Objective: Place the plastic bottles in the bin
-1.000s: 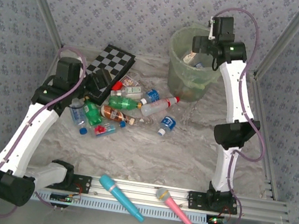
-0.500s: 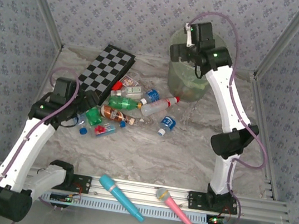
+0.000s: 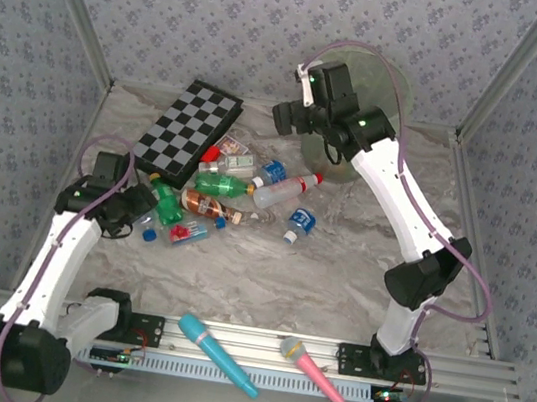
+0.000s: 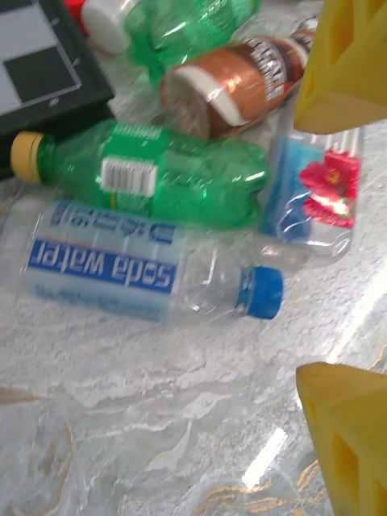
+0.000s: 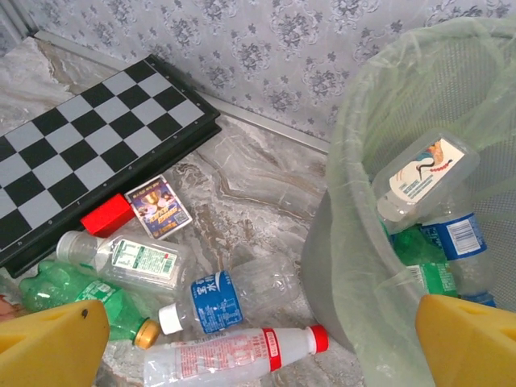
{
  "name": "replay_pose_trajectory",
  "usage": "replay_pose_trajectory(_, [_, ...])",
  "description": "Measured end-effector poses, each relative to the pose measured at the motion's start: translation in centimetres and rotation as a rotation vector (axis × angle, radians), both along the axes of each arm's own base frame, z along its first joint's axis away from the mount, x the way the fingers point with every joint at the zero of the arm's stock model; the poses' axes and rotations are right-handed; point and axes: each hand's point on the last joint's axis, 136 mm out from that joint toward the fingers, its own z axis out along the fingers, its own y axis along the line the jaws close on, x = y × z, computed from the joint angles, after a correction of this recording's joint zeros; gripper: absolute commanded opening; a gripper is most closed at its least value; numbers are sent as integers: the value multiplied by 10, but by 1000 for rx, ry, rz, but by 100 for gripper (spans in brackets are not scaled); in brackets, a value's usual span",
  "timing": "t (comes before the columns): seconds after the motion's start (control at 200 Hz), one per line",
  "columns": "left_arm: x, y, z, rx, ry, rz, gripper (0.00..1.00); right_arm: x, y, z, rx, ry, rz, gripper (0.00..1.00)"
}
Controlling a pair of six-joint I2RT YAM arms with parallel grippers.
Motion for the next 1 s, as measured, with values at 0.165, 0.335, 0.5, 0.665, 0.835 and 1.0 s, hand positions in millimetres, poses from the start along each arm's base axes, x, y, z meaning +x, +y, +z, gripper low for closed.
replay_pose_trajectory(0.165, [3,3,-29,-19,87,0,71,-8,4,-5,-18,5,11,100])
replay_pose_trajectory(0.335, [-10,-3,-63,-43,167,-23,68,-12,-1,-6,-27,7,2,100])
replay_pose_trajectory(0.5, [-14,-7,-81,-68,191,-34,67,-12,-2,-5,-25,-1,-2,100])
replay_pose_trajectory(0.665, [-12,-7,-95,-72,212,-38,61,-11,-2,-4,-23,-4,-3,100])
replay_pose_trajectory(0.835, [-3,-5,-104,-66,205,-45,61,-11,-2,-4,-24,-4,-4,100])
replay_pose_trajectory(1.0, [2,-4,-114,-61,204,-57,58,-11,-2,-4,-24,-4,-4,100])
